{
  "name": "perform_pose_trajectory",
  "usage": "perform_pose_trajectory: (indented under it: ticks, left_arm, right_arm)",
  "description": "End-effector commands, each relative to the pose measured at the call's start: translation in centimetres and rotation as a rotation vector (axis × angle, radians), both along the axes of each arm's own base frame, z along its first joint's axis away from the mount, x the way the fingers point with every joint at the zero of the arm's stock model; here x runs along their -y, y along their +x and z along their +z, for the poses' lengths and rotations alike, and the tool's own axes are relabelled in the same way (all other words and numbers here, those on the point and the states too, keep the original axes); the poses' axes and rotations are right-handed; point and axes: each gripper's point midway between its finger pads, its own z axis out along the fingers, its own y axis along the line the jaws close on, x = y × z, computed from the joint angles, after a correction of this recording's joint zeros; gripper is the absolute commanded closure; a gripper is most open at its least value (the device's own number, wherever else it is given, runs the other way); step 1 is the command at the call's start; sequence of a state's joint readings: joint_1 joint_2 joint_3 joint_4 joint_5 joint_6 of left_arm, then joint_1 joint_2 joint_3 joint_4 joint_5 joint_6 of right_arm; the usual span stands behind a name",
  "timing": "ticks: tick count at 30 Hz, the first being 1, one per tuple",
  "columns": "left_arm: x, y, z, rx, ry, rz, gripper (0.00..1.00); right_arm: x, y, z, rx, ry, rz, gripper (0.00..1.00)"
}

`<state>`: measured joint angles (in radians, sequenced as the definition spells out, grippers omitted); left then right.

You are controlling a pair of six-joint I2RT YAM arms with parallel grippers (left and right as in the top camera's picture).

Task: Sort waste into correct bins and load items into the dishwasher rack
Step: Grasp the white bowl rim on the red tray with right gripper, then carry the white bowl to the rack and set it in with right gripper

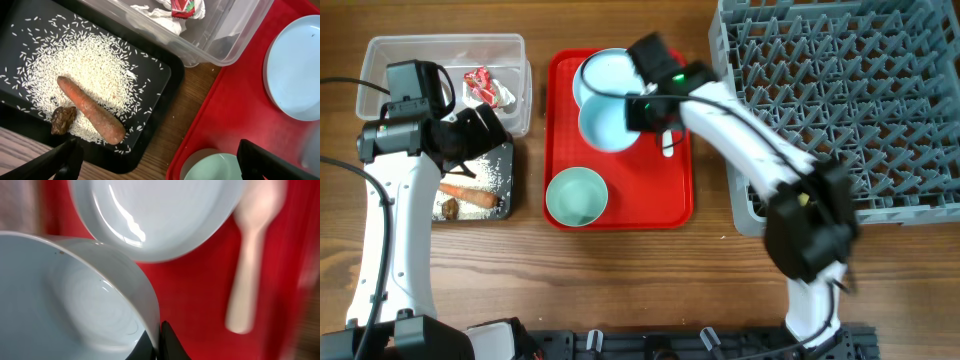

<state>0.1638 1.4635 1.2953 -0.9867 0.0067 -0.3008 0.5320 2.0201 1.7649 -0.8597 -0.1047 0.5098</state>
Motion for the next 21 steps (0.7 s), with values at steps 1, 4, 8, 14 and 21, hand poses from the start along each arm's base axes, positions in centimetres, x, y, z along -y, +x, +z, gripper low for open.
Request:
perform_pose_trajectory:
  ticks: [1,4,8,14,21]
  left_arm:
    - [0.0,0.5,0.5,0.018,-0.007,-0.003,0.0]
    - [0.0,0.5,0.5,0.017,-0.007,-0.003,0.0]
    - [0.0,0.5,0.5,0.018,-0.007,-0.003,0.0]
    - [0.0,0.5,0.5,0.017,-0.007,-0.002,0.0]
    - [0.0,0.5,0.5,0.017,-0.007,-0.003,0.0]
  right_arm:
    - [7.0,2.1,10.6,0.318,-0.129,-0.152,0.96]
    - [13.1,2.8,14.6,0.473,-0.331,-0.336,0.96]
    - [20.3,2.9,17.9,0.606,-0.643,-0.59,0.96]
    - [24.9,6.3,17.8,0.653,-0.882,-0.656,0.95]
    - [28.3,11.5,15.9,0.651,-1.144,-0.595,0.96]
